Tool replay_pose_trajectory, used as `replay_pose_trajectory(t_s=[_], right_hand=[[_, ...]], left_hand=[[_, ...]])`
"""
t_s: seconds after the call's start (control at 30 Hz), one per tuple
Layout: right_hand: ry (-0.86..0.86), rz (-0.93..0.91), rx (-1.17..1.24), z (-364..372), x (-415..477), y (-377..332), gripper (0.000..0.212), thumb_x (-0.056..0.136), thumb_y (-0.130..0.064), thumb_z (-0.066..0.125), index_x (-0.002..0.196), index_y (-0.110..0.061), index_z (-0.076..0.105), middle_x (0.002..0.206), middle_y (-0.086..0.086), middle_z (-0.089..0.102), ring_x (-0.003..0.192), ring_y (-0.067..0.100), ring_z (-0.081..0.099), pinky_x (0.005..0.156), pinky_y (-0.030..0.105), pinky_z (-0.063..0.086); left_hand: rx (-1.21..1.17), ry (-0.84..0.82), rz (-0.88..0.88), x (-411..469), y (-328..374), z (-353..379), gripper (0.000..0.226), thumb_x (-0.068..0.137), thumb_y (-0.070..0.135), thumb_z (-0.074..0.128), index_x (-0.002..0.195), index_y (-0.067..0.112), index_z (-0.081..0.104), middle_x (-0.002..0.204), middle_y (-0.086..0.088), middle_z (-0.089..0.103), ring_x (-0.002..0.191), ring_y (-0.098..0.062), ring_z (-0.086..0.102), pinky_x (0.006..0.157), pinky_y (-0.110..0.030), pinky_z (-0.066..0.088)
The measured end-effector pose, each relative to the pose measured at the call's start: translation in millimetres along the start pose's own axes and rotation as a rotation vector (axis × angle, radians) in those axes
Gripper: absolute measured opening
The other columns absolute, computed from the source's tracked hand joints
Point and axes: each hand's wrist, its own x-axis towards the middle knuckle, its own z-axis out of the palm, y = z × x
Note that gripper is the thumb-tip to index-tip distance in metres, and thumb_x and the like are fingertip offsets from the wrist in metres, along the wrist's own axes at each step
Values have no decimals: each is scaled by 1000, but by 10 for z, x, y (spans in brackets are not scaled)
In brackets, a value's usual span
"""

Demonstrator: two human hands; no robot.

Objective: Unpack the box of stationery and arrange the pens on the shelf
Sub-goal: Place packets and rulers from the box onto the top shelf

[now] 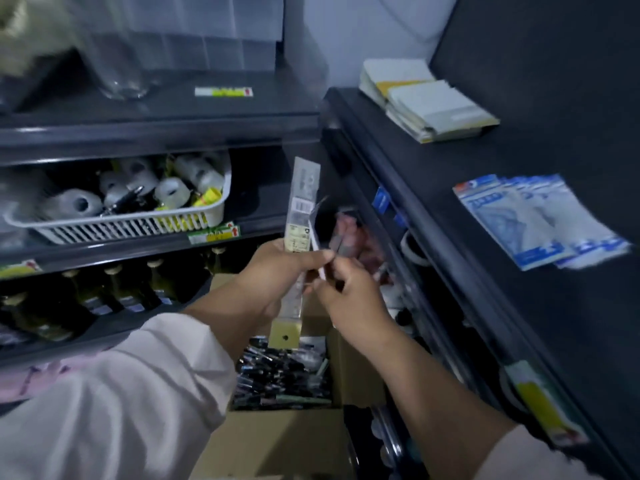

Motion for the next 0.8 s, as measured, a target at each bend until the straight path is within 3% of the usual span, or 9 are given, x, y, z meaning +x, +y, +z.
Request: replay_pose_trajectory(t_s=[0.03, 0.13, 0.2, 0.27, 0.33, 0.43, 0.57, 0.7, 0.8], right_hand=[[-44, -24, -53, -76, -41, -42, 40, 89, -8, 56, 125, -26, 56, 119, -9, 51, 102, -3, 52, 82, 2, 37], [-133, -43, -115, -310, -140, -125, 64, 86, 2, 49, 142, -27, 42, 141, -16, 34, 127, -2, 31, 103, 11, 27], [-74, -92, -141, -446, -194, -150, 60, 84, 5, 48, 136, -26, 51, 141, -17, 37, 130, -1, 28, 105, 12, 21], [82, -116, -124, -602, -215, -146, 51, 85, 3, 49, 128, -22, 58, 137, -11, 46, 130, 5, 37, 105, 12, 25], [225, -18, -24, -778, -207, -152, 45, 88, -3, 52, 129, -19, 56, 132, -6, 52, 119, 4, 49, 101, 15, 35], [269, 146, 194, -1070, -241, -122, 41, 90, -12, 60, 130, -18, 53, 116, -6, 61, 99, 1, 59, 92, 21, 46], [177, 262, 479, -1400, -344, -89, 21, 90, -11, 61, 111, -11, 64, 100, 7, 73, 93, 25, 69, 88, 44, 54], [201, 272, 479, -1661, -369, -1, 10, 88, -3, 60, 95, -7, 66, 90, 14, 72, 76, 25, 67, 73, 39, 53], [266, 295, 469, -1884, -351, 116, 9, 86, -4, 62, 87, -11, 67, 79, 8, 71, 67, 20, 63, 65, 35, 50]], left_hand=[[-16, 13, 5, -29, 59, 41, 18, 79, 2, 70, 96, 0, 64, 77, -16, 64, 55, -18, 59, 41, -20, 41], [-8, 76, 24, -73, 194, 142, 7, 80, -3, 64, 83, 4, 63, 71, -17, 63, 53, -23, 59, 46, -24, 43], [-15, 125, 22, -83, 254, 213, 11, 81, -3, 59, 79, 7, 62, 79, -21, 65, 63, -28, 60, 56, -30, 46], [-60, 141, -2, -111, 321, 317, 12, 83, -2, 57, 82, 9, 61, 83, -20, 67, 63, -28, 63, 53, -29, 48], [-110, 108, -27, -134, 376, 422, 14, 85, -2, 56, 84, 11, 59, 81, -15, 68, 57, -22, 65, 45, -25, 48], [-124, 25, -52, -189, 469, 624, 15, 87, -2, 57, 85, 12, 58, 81, -11, 70, 59, -19, 68, 46, -24, 53], [-85, -67, -84, -211, 532, 899, 12, 87, -4, 57, 88, 9, 57, 89, -16, 70, 65, -24, 68, 49, -25, 54], [-36, -117, -92, -166, 525, 1184, 14, 87, -3, 58, 96, 7, 59, 87, -16, 72, 62, -23, 70, 48, -27, 54], [51, -143, -81, -133, 547, 1396, 9, 87, 3, 59, 94, 9, 62, 81, -12, 72, 61, -21, 67, 52, -26, 52]])
